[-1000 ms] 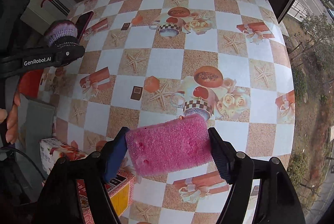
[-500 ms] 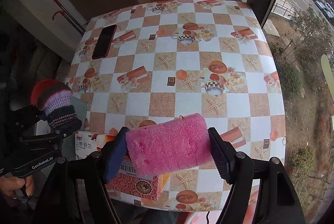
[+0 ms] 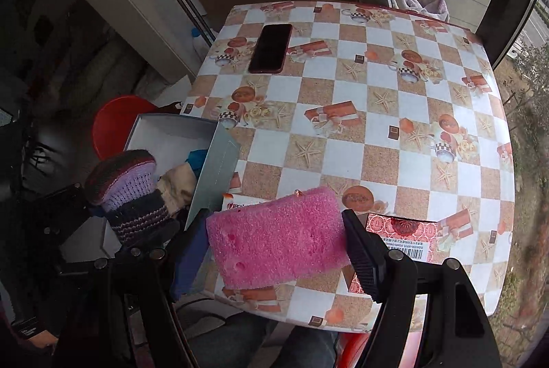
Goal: Organize soft objects
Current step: 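Lift the striped hat and pink sponge and carry them over the white box, then lower both items into the white box and open both grippers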
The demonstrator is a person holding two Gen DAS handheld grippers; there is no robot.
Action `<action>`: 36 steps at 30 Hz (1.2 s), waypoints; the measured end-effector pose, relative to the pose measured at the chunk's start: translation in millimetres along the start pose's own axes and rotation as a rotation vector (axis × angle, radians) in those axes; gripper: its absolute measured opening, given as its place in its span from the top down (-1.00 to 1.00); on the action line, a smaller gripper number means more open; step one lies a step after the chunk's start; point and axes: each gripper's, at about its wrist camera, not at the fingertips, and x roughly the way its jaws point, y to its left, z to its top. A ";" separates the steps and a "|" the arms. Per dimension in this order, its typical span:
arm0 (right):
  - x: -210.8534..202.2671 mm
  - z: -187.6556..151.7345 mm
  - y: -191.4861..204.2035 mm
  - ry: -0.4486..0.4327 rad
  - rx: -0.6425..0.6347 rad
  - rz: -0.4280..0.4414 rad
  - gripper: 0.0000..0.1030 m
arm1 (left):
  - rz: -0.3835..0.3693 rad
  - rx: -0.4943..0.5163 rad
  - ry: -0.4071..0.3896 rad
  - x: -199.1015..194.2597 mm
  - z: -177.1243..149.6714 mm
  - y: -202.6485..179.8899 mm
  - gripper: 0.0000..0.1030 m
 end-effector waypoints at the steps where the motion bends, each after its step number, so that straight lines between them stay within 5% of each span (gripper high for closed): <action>1: 3.4 -0.8 8.1 0.010 -0.009 0.010 -0.47 | 0.006 -0.012 0.000 -1.7 -5.2 6.3 -0.03; 17: 33.9 -7.8 109.3 0.110 -0.260 0.035 -0.47 | 0.064 -0.193 -0.011 -19.7 -71.0 70.4 -0.03; 36: 46.3 -10.7 138.8 0.144 -0.337 0.042 -0.47 | 0.074 -0.270 -0.009 -26.1 -93.9 89.6 -0.04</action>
